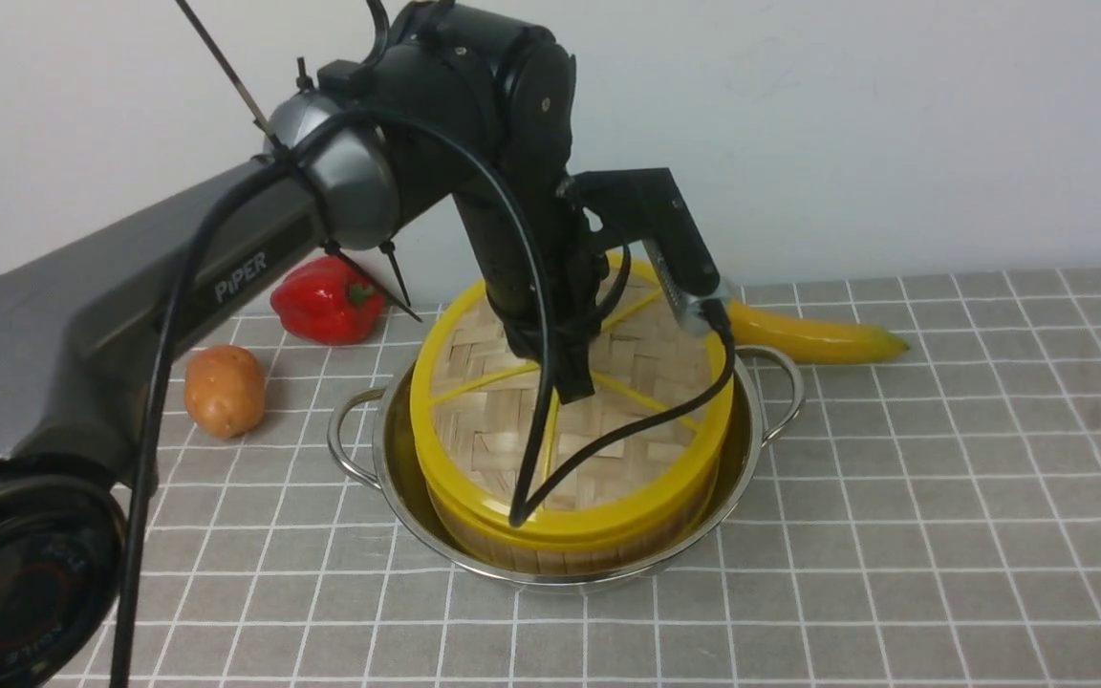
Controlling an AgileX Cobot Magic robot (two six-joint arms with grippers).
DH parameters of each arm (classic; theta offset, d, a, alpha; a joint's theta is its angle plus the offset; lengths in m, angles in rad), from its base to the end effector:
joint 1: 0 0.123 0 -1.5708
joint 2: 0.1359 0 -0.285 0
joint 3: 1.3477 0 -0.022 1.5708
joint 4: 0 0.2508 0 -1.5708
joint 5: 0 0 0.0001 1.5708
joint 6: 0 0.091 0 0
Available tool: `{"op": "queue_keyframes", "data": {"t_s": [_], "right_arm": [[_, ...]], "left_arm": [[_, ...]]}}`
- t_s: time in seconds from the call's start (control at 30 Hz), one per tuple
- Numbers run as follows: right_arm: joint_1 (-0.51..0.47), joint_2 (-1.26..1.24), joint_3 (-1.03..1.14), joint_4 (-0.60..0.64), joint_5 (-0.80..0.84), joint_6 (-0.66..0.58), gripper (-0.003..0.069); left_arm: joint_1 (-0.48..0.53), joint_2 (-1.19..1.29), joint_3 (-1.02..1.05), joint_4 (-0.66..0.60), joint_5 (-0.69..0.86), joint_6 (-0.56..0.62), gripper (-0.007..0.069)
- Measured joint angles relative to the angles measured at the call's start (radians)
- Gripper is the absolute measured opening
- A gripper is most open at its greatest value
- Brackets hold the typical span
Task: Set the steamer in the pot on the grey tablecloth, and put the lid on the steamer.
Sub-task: 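Place the yellow bamboo steamer lid onto the steamer in the pot with the left gripper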
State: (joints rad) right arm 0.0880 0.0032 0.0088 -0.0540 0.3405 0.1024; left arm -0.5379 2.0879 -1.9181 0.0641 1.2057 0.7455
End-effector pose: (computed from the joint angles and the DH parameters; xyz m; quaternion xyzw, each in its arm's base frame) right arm 0.0539 0.0031 0.1794 -0.0090 0.7942 0.0352 0.6065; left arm 0.3894 -0.2260 0.2633 0.5980 0.7884 0.0457 0.1367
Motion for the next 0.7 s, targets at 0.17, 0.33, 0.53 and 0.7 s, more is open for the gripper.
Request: {"op": "queue_keyframes", "data": {"t_s": [0.17,0.33,0.53,0.7], "right_arm": [[0.0,0.0,0.0,0.0,0.0,0.0,0.024],[0.0,0.0,0.0,0.0,0.0,0.0,0.024],[0.0,0.0,0.0,0.0,0.0,0.0,0.024],[0.0,0.0,0.0,0.0,0.0,0.0,0.024]], "left_arm": [[0.0,0.011,-0.001,0.006,-0.005,0.002,0.0117],[0.0,0.011,-0.002,0.006,-0.005,0.008,0.0117],[0.0,0.011,-0.003,0.007,-0.022,0.041,0.0117],[0.0,0.011,-0.003,0.007,-0.06,0.056,0.0117]]}}
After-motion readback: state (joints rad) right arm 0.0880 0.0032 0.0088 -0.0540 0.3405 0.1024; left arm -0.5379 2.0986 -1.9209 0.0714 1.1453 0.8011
